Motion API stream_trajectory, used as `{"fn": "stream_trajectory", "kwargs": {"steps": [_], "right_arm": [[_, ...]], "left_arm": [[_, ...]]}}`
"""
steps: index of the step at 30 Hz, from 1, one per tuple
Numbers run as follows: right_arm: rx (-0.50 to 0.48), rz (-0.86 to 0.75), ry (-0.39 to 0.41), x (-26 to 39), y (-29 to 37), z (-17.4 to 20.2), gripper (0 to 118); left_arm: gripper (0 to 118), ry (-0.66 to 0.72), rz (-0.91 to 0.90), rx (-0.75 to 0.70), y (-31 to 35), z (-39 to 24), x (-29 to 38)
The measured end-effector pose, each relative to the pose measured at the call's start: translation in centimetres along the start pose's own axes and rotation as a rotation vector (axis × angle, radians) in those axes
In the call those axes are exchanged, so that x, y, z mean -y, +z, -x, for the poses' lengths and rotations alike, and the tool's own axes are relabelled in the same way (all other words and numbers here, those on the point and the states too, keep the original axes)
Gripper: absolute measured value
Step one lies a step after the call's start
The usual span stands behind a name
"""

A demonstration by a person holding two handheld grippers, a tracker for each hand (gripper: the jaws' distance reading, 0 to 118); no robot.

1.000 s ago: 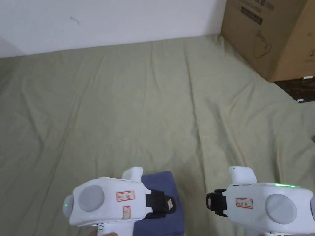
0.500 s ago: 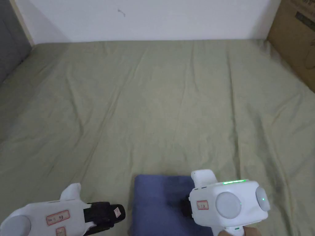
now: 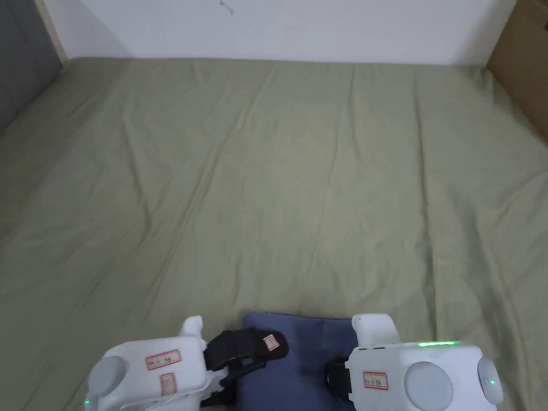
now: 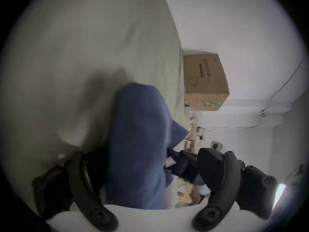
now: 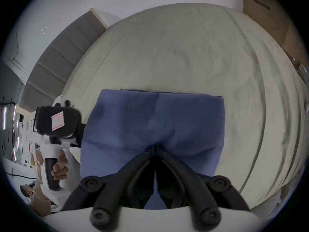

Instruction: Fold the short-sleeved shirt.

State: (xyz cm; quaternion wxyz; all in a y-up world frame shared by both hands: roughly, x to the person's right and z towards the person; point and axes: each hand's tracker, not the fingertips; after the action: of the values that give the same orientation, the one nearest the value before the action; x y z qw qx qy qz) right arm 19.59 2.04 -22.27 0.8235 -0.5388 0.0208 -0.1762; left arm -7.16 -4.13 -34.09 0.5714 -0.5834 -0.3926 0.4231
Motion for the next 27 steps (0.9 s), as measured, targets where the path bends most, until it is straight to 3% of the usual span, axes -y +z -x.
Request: {"fn": "stream_trajectory", "kwargs": {"steps": [1,3,4,5,6,9,12,16,21,27], "right_arm": [[0.000,0.001,0.003,0.0,0.0,0.0,1],[-0.005,0.004,-0.003,-0.1,0.2,-0.1,1],[-0.008,0.005,-0.010,-0.2,0.4,-0.2,1],[-0.011,0.003,-0.019,-0.2,0.5,-0.3,1],[-0.012,0.000,-0.022,-0.2,0.7,-0.3,1],[-0.024,-0.001,-0.034,-0.5,1.1,0.0,1],[-0.003,-0.036,-0.008,-0.8,2.7,0.6,1],[-0.011,-0.095,-0.026,-1.7,4.2,0.6,1],[0.033,-0.090,-0.044,-2.1,3.6,0.5,1],[0.046,-0.036,-0.042,-1.9,1.7,1.2,1]], "left_arm": [[107,0.007,0.012,0.037,-0.6,0.1,0.0],[100,-0.076,0.040,-0.030,-1.3,-0.7,0.1],[83,-0.114,0.049,-0.076,-1.3,-1.2,0.2],[46,-0.144,0.045,-0.164,-1.2,-1.6,0.3],[28,-0.169,0.049,-0.266,-1.4,-1.8,0.3],[28,-0.093,0.079,-0.158,-0.7,-1.0,-0.6],[28,-0.233,0.094,-0.272,0.4,-2.6,-0.8],[28,-0.309,0.034,-0.420,5.4,-4.2,-2.9],[28,-0.409,-0.080,-0.753,14.8,-4.8,-7.2],[28,-0.476,-0.115,-1.326,23.0,-2.5,-12.3]]}}
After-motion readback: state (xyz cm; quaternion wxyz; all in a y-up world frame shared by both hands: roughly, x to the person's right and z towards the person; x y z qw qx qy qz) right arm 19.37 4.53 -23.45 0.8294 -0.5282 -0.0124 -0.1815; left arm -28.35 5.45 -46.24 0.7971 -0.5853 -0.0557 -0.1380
